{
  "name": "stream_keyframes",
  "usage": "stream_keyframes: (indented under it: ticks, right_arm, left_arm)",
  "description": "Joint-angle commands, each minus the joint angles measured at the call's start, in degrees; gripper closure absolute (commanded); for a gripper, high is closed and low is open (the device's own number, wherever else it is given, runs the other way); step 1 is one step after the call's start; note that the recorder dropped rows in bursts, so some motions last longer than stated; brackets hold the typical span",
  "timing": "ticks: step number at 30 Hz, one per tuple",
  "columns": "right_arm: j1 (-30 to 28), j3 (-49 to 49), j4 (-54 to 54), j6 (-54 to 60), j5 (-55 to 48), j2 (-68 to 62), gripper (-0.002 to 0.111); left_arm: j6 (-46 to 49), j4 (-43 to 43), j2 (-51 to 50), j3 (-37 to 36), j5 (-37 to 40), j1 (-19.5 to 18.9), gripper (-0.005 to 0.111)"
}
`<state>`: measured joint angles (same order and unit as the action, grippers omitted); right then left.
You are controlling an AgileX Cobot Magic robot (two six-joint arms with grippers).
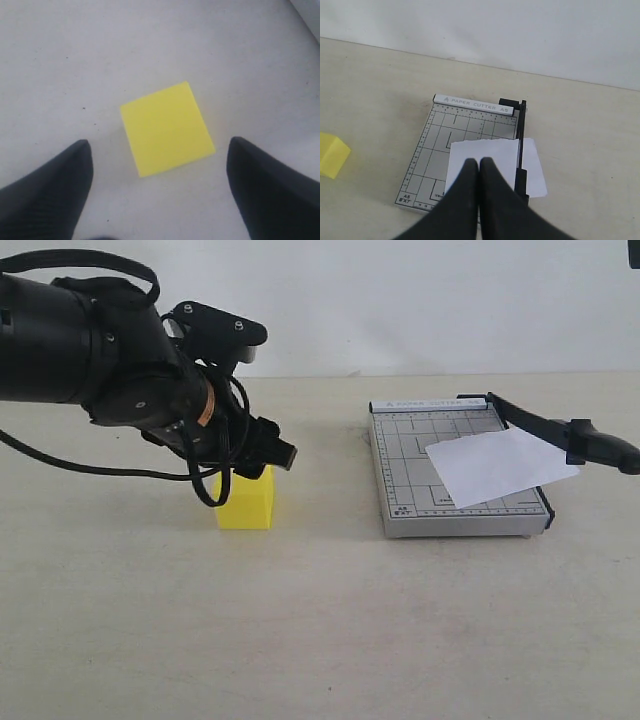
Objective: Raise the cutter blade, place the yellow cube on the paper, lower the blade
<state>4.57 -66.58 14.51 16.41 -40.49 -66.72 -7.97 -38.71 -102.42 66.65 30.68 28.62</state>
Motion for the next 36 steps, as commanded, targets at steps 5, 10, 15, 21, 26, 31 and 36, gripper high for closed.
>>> stream_keyframes:
  ticks: [5, 10, 15, 21, 26, 31, 36]
  right_arm:
    - [0.0, -0.1, 1.4, 2.3, -1.2, 0.8, 0.109]
    - [0.0, -0.1, 1.5, 3.0, -1.2, 2.0, 0.109]
    - [0.0, -0.1, 1.5, 3.5, -1.3, 2.2, 0.109]
    - [0.0, -0.1, 1.5, 4.1, -1.3, 2.2, 0.109]
    - [0.0, -0.1, 1.5, 4.5, -1.1, 2.2, 0.109]
    - [0.0, -0.1, 1.5, 4.9, -1.2, 2.2, 0.109]
    - [0.0, -0.1, 1.5, 5.1, -1.3, 2.2, 0.109]
  left_arm:
    - [6.8, 7.3, 0.1, 0.5, -2.1, 0.1, 0.022]
    - [6.3, 7.3, -0.4, 0.6, -4.7, 0.1, 0.022]
    - [6.1, 7.8, -6.0, 2.6, -3.5, 0.1, 0.022]
    - [5.2, 1.9, -7.1, 4.4, 1.5, -0.1, 0.022]
    - [5.0, 1.3, -7.6, 4.4, 1.7, -0.1, 0.022]
    - [3.5, 1.6, -9.5, 4.4, 1.7, -0.1, 0.02]
    - [2.9, 1.5, -10.8, 4.4, 1.1, -0.1, 0.019]
